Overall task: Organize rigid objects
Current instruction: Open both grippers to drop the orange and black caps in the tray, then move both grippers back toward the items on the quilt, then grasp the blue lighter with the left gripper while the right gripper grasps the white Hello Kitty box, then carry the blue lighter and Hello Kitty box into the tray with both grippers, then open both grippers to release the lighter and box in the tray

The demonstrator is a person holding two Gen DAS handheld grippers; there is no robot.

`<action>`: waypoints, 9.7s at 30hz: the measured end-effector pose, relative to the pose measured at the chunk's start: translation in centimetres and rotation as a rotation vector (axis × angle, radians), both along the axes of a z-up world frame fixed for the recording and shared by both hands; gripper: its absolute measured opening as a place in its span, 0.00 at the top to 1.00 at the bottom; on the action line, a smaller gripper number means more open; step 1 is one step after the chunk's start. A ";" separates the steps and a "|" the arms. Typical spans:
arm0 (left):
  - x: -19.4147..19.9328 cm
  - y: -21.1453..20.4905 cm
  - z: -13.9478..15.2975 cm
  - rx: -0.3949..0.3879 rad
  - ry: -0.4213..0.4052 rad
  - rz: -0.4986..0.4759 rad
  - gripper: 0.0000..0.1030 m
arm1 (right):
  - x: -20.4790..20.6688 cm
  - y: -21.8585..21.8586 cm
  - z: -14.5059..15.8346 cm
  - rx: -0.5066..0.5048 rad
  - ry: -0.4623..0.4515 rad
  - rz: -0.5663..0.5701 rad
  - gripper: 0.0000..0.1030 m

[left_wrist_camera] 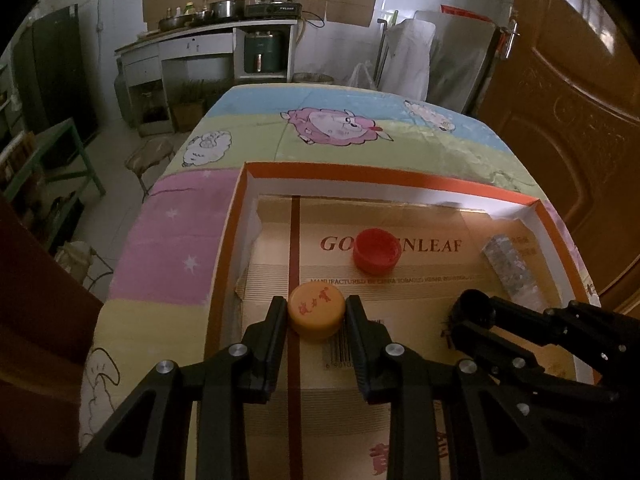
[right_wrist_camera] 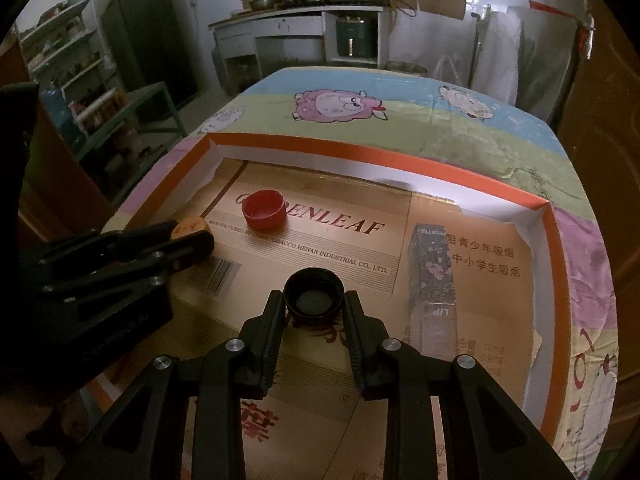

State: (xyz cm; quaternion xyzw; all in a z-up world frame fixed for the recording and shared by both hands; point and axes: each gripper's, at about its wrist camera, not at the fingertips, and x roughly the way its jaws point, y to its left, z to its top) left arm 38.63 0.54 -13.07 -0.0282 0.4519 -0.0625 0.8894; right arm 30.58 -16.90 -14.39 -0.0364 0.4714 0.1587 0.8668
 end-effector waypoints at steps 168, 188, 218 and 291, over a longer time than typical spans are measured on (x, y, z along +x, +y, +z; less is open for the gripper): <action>-28.0 0.7 1.9 -0.089 -0.187 -0.110 0.78 | -21.4 -0.8 1.9 -0.055 -0.100 -0.237 0.75; -21.7 -0.2 6.5 -0.094 -0.240 -0.099 0.78 | -19.5 -1.4 5.8 -0.020 -0.164 -0.220 0.75; -11.1 -2.0 5.5 -0.073 -0.181 -0.081 0.78 | -10.3 -3.3 4.0 0.010 -0.124 -0.222 0.75; -5.6 -3.1 -0.5 -0.043 -0.034 -0.096 0.70 | -6.5 -2.8 0.4 -0.027 -0.069 -0.210 0.73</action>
